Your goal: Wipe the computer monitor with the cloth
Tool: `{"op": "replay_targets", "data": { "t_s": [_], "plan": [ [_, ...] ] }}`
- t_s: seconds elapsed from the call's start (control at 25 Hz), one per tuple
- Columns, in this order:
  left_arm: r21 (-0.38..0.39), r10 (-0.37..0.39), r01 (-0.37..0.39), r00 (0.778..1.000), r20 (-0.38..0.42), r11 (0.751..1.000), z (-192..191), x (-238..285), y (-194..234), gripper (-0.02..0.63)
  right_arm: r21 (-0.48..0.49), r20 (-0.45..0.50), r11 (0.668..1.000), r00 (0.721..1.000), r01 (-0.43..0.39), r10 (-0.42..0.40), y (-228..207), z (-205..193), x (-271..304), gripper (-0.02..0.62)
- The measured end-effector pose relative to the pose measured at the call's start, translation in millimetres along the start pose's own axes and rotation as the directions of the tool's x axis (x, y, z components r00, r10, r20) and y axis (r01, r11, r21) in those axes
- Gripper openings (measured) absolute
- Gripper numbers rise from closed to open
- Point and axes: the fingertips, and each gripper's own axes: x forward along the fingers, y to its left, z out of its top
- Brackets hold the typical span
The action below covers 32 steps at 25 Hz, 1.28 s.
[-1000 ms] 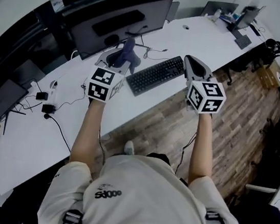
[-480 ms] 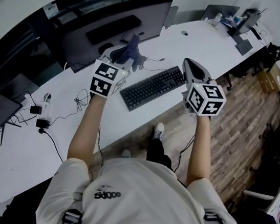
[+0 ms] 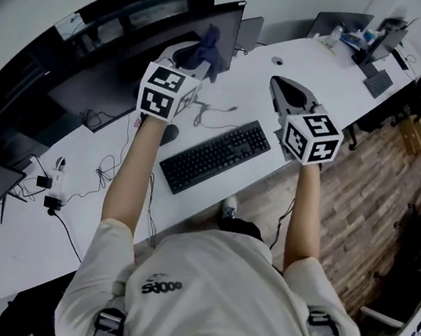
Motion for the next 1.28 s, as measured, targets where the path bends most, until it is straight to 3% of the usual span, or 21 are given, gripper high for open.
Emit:
{"op": "replay_targets", "data": {
  "t_s": [0.16,0.32,0.44,0.56,0.72,0.96,1.16,1.28],
  "plan": [
    [0.002,0.039,-0.039,0.999,0.008,0.999,24.7,56.1,19.6,0.117,0.007,0.012,0.988,0.988,-0.155,0.155,-31.9,2.2,24.3,-0.006],
    [-0.031,0.076,-0.075,0.997,0.018,0.997,54.6,108.1,43.9,0.117,0.022,0.011,0.983,0.983,-0.183,0.183,-73.7,1.3,50.3,-0.006],
    [-0.027,0.104,-0.105,0.994,-0.021,0.994,68.7,149.7,62.5,0.117,0.036,0.003,0.981,0.982,-0.188,0.188,-99.1,-0.2,68.1,-0.006],
    [0.052,0.159,-0.154,0.982,-0.103,0.987,68.2,187.1,76.5,0.117,0.019,-0.026,0.978,0.977,-0.210,0.210,-112.9,-9.1,83.2,-0.006],
    [0.180,0.150,-0.105,0.955,-0.255,0.978,58.8,228.7,85.8,0.117,0.015,-0.060,0.974,0.972,-0.227,0.228,-122.8,-25.3,98.6,-0.006],
    [0.165,0.068,-0.002,0.915,-0.398,0.986,36.6,238.5,88.2,0.117,0.016,-0.126,0.963,0.955,-0.267,0.267,-121.6,-46.6,115.5,-0.006],
    [0.124,0.059,-0.012,0.925,-0.375,0.992,38.6,215.8,97.2,0.117,-0.032,-0.132,0.960,0.953,-0.278,0.272,-99.9,-43.0,123.9,-0.006],
    [0.123,0.071,-0.024,0.915,-0.397,0.992,33.8,195.3,108.5,0.117,-0.055,-0.134,0.954,0.949,-0.295,0.286,-82.2,-36.3,126.1,-0.006]
  ]
}}
